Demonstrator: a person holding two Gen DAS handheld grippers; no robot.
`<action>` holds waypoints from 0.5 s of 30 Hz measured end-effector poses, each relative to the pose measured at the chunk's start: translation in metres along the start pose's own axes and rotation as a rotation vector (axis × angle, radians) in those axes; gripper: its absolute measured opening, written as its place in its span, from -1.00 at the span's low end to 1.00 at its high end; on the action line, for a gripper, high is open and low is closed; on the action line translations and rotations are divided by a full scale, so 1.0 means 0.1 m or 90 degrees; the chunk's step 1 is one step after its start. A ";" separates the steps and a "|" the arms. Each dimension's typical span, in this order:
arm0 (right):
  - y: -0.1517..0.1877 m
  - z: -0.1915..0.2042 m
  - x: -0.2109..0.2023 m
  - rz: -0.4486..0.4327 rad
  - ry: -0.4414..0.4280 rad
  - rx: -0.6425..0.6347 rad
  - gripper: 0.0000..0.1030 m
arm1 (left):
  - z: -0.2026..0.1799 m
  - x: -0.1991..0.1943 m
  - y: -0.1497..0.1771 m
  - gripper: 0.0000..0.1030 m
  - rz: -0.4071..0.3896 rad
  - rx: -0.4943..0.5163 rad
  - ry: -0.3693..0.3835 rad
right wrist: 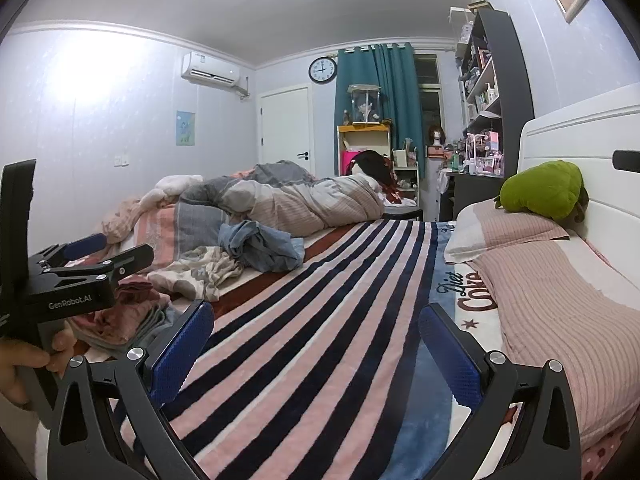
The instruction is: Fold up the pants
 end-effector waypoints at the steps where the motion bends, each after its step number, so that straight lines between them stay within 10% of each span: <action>1: 0.00 0.00 0.00 0.000 0.000 0.000 0.99 | -0.01 -0.01 -0.01 0.98 -0.001 0.000 0.000; 15: 0.00 -0.02 0.00 -0.001 -0.001 0.002 0.99 | -0.04 -0.04 -0.01 0.98 -0.003 -0.001 0.002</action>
Point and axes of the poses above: each gripper's, at about its wrist camera, not at the fingertips, and x roughly the way its jaws point, z to its left, y to its underside, the point moved 9 cm from there along x, roughly the way its jaws point, and after that the axes turned 11 degrees about -y, right-handed, at the moved point
